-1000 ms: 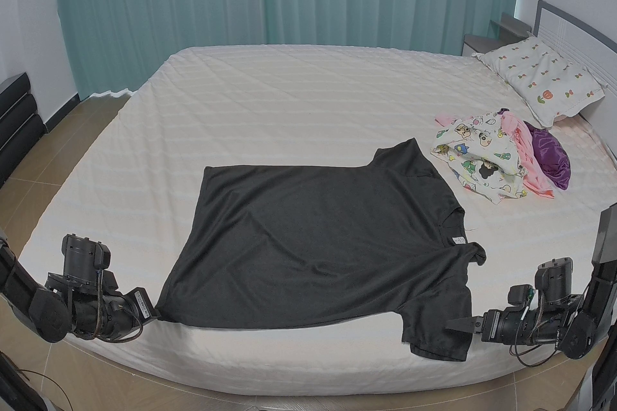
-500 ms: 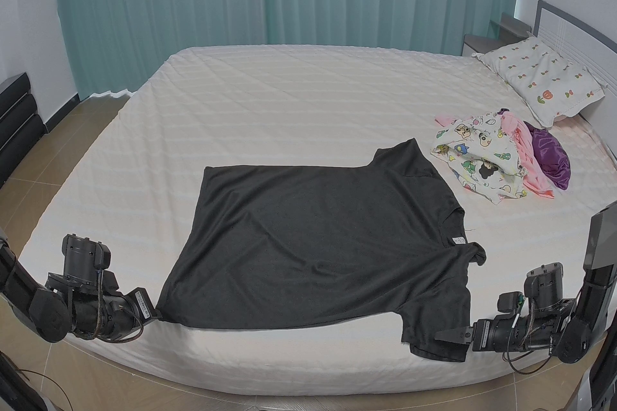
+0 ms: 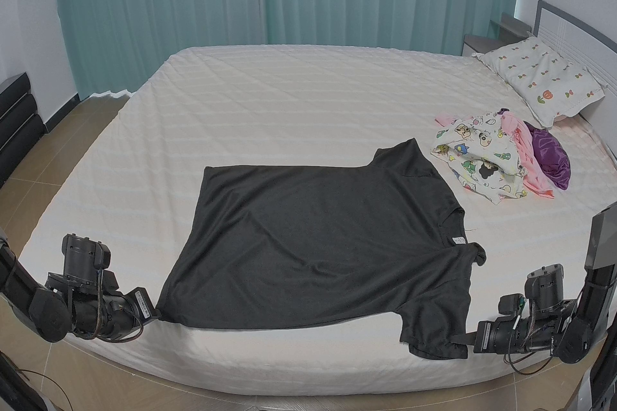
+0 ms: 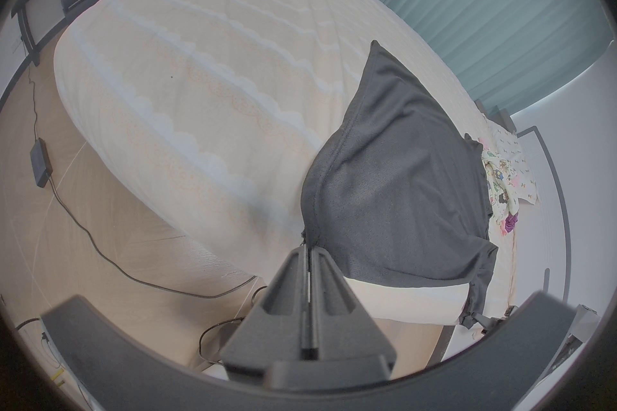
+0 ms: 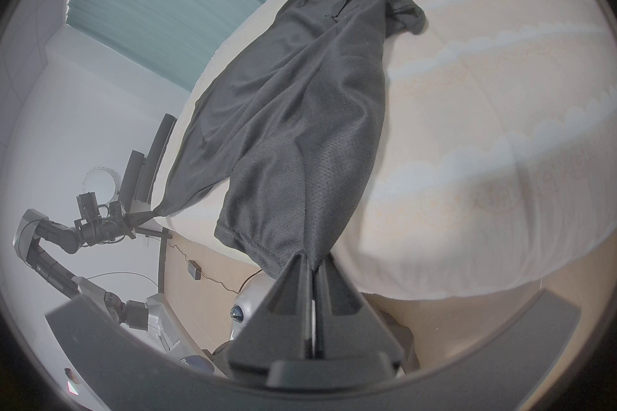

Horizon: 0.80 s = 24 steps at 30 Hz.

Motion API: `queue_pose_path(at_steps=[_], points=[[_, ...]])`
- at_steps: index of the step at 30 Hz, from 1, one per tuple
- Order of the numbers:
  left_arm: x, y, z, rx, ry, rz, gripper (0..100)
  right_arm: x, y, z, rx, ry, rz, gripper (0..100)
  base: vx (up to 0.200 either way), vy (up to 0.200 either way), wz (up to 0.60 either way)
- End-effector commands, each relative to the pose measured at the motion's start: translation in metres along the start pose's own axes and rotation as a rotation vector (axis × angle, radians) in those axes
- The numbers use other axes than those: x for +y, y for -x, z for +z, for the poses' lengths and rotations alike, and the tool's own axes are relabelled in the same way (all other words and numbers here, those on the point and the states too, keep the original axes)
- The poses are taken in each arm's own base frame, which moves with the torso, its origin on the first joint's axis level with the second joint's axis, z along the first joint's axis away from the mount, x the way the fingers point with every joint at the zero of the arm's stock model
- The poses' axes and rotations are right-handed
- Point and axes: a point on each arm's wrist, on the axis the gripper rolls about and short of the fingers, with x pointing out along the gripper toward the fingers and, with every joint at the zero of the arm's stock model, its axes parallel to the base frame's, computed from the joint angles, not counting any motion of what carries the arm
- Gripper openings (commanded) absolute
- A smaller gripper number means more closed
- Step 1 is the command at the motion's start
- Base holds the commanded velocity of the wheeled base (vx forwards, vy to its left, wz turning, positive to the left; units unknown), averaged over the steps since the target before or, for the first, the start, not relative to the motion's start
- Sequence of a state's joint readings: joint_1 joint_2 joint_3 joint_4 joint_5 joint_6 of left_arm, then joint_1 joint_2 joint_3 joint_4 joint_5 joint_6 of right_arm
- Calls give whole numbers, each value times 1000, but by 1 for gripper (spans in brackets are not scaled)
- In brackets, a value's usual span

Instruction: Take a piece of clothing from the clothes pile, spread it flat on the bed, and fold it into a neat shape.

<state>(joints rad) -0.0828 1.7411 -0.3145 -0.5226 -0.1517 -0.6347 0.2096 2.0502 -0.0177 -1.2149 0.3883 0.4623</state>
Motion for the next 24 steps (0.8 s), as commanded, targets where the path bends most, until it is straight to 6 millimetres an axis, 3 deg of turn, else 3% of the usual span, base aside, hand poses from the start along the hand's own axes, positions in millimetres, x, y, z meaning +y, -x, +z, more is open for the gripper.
queue_pose_path(at_steps=[1, 5, 13, 24], points=[[0, 0, 0, -2, 0, 0, 0, 2, 10, 0, -18, 1, 1, 0, 0, 0, 0], [-1, 1, 1, -9, -1, -7, 0, 3, 23, 2, -37, -15, -1, 0, 0, 0, 0], [-2, 5, 1, -21, -2, -14, 0, 5, 27, 4, -60, -4, 13, 0, 0, 0, 0], [-8, 27, 2, -91, -22, -68, 0, 5, 36, 1, -48, -33, -2, 0, 0, 0, 0]])
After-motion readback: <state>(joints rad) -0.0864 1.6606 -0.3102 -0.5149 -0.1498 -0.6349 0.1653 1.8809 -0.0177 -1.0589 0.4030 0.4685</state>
